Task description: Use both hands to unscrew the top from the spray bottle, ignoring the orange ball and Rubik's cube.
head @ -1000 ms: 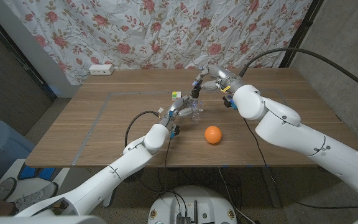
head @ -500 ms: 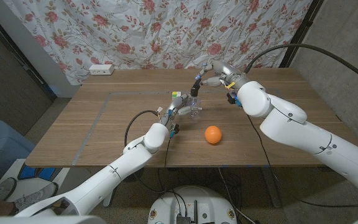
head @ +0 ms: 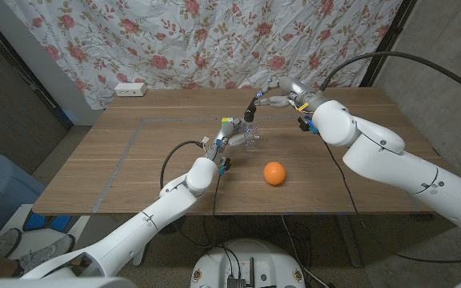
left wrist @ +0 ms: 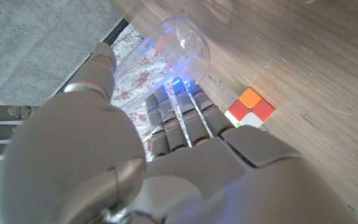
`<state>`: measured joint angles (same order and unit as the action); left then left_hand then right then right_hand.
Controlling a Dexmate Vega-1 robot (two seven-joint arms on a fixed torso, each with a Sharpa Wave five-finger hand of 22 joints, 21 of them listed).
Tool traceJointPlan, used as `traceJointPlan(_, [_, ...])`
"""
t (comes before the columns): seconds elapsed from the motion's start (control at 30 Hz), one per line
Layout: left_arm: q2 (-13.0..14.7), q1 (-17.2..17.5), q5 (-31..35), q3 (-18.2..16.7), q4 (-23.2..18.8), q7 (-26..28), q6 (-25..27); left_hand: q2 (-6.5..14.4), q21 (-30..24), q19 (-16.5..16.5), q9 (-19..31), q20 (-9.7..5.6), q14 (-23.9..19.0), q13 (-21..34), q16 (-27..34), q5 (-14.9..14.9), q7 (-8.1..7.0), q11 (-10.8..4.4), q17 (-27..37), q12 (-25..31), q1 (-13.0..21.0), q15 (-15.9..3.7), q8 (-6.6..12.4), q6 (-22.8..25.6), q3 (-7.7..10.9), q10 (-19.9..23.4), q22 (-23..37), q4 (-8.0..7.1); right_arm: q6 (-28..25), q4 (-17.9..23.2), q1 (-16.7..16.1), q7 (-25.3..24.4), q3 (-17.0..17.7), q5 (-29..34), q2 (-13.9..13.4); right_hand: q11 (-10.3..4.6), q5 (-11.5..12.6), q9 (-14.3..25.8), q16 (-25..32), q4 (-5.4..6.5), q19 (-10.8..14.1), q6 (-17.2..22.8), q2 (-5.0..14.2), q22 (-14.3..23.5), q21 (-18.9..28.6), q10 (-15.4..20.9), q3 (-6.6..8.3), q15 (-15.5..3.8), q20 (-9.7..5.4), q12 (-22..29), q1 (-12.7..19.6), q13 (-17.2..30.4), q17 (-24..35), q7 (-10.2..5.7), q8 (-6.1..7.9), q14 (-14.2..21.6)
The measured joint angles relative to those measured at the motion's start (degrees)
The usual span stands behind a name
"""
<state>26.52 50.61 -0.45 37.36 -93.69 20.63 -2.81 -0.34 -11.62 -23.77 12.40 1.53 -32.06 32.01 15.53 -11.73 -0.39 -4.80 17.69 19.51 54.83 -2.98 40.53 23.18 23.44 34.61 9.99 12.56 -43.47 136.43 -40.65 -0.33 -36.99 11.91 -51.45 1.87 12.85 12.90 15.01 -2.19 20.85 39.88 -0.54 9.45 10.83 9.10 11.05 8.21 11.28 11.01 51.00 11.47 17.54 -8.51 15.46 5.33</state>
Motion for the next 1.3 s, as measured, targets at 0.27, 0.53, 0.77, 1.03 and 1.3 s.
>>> traceJointPlan(0.27, [-0.7, 0.2, 1.2, 0.0, 0.1, 1.8, 0.0, 0.0, 0.0, 0.0, 0.0, 0.0, 0.0, 0.0, 0.0, 0.0, 0.0, -0.01, 0.0, 0.0, 0.0, 0.0, 0.18, 0.0, 0.0, 0.0, 0.0, 0.0, 1.7, -0.6, -0.1, 0.4, 0.6, -0.2, -0.6, 1.43, -0.4, 0.0, 0.0, 1.16, 0.5, -0.7, -0.79, 0.0, 0.0, 0.6, -1.4, 1.25, 0.52, 0.2, -4.4, 0.0, -0.3, 2.62, -0.45, 0.8])
traceJointPlan(0.53, [-1.2, 0.2, 1.8, 0.0, 0.3, 2.7, 0.1, 0.0, 0.0, 0.0, 0.0, 0.0, 0.0, 0.0, 0.0, 0.0, 0.0, -0.01, 0.0, 0.0, 0.0, 0.0, 0.18, 0.0, 0.0, 0.0, 0.0, 0.0, -0.7, -0.4, 1.7, 2.2, -1.6, 2.6, -0.5, 3.36, -0.7, 0.3, -0.2, 2.53, 0.5, -1.0, -0.82, 0.0, 0.0, 0.7, -2.76, 2.27, 0.52, 0.5, -9.3, 0.0, -0.3, 5.74, -1.09, 1.0])
traceJointPlan(0.77, [-1.6, 0.1, 2.4, 0.2, 0.7, 3.4, 0.4, 0.0, 0.0, 0.0, 0.0, 0.0, 0.0, 0.0, 0.0, 0.0, 0.0, -0.01, 0.0, -0.1, 0.0, 0.0, 0.17, 0.0, 0.0, 0.0, 0.0, 0.0, -4.1, 0.1, 3.7, 4.0, -4.3, 6.0, 0.0, 4.7, -0.9, 0.8, -0.4, 3.61, 0.0, -1.5, 0.05, 0.0, -0.2, 0.4, -3.84, 3.3, 1.03, 0.5, -13.3, 0.0, -0.3, 7.69, -1.09, 0.6])
traceJointPlan(1.03, [-2.0, -0.1, 3.1, 0.4, 0.9, 4.1, 0.6, 0.0, 0.0, 0.0, 0.0, 0.0, 0.0, 0.0, 0.0, 0.0, 0.0, -0.02, 0.0, -0.2, 0.0, 0.0, 0.1, 0.0, -0.01, 0.0, 0.0, -0.01, -6.6, 0.5, 5.4, 5.8, -6.6, 8.7, 0.5, 5.42, -0.9, 1.1, -0.9, 4.42, -0.4, -0.8, 0.11, 0.0, -0.2, 0.1, -4.65, 3.88, 1.01, 0.5, -16.2, 0.0, -0.3, 9.24, -1.09, 0.8])
traceJointPlan(1.3, [-2.1, 0.1, 3.4, 0.5, 0.5, 4.6, 1.5, -0.3, 0.0, 0.0, 0.0, 0.0, 0.0, 0.0, 0.0, 0.0, 0.0, -0.02, 0.0, 0.0, -0.3, 0.0, 0.01, 0.0, -0.01, 0.0, 0.0, -0.01, -7.8, 0.6, 6.7, 7.8, -8.3, 10.5, 1.0, 5.96, -0.9, 1.1, -0.9, 5.05, -0.4, -0.5, 0.05, 0.0, -0.2, 0.2, -5.28, 3.88, 1.01, 0.5, -17.8, 0.0, -0.2, 9.96, -1.09, 0.8])
